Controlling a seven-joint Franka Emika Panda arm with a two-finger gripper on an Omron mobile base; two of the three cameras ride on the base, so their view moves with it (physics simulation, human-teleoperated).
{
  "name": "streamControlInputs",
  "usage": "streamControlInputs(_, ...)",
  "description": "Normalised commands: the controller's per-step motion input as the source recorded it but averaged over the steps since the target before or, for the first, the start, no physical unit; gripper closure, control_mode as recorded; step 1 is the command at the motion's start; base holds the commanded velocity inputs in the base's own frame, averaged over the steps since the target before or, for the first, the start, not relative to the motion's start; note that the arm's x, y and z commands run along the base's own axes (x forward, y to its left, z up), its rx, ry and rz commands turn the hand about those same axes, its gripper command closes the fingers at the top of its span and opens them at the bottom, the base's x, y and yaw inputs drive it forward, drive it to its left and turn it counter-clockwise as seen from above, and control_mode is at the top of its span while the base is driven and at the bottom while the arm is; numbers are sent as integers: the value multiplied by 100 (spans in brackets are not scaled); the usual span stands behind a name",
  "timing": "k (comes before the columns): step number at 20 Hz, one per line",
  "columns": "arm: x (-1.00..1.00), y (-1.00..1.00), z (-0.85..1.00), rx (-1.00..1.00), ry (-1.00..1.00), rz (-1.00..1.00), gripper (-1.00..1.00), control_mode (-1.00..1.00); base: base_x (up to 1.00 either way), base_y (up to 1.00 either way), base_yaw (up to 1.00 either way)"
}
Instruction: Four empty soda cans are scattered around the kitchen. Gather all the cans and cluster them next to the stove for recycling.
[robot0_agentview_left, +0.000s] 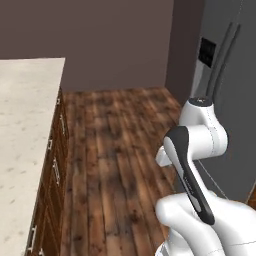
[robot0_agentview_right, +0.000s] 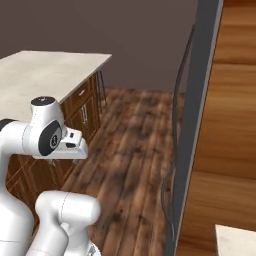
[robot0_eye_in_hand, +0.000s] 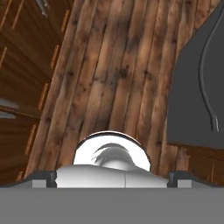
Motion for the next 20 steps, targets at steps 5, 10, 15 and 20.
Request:
streamControlInputs(5, 0, 0, 0, 0, 0, 0, -100, 100, 100, 3, -13)
streamControlInputs(10, 0, 0, 0, 0, 0, 0, -100, 100, 100, 10, -13)
streamControlInputs(15, 0, 0, 0, 0, 0, 0, -100, 100, 100, 11, -13)
streamControlInputs(20, 0, 0, 0, 0, 0, 0, -100, 100, 100, 22, -12)
